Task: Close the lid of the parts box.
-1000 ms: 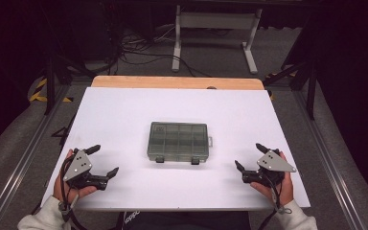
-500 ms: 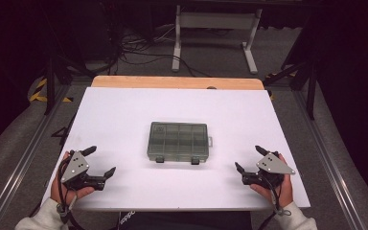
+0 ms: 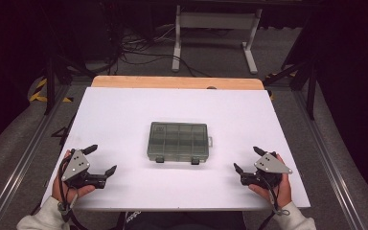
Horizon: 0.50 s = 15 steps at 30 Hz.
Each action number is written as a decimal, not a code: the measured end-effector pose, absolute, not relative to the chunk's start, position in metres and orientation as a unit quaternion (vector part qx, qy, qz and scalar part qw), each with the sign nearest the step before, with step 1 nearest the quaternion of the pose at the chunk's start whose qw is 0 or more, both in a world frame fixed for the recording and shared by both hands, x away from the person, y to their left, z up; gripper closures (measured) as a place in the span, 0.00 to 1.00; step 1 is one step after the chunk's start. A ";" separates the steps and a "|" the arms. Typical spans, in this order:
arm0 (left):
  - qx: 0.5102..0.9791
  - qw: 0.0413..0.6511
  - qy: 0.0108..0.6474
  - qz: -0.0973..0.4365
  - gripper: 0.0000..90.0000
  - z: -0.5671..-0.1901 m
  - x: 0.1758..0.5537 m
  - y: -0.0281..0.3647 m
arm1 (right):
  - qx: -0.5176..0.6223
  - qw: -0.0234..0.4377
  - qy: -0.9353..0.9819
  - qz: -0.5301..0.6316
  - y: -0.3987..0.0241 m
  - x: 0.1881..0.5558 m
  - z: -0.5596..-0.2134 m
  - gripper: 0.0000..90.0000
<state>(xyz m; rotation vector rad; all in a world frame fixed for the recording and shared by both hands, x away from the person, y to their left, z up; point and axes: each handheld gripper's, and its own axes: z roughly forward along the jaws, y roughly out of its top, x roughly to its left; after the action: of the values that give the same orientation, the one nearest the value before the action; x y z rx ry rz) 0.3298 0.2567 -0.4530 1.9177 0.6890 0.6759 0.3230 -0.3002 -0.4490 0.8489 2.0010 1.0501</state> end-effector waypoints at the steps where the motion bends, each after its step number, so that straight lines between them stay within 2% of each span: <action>1: 0.785 0.477 0.283 0.278 0.05 -0.453 0.330 0.257 | 0.327 0.357 0.776 0.404 -0.300 0.322 -0.449 0.12; 15: 0.785 0.472 0.287 0.281 0.05 -0.452 0.330 0.258 | 0.327 0.358 0.776 0.404 -0.301 0.325 -0.449 0.12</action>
<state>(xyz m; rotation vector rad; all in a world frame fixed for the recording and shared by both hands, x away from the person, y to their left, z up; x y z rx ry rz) 0.3302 0.2583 -0.4524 1.9211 0.7038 0.6889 0.3247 -0.3013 -0.4493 0.8446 2.0015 1.0435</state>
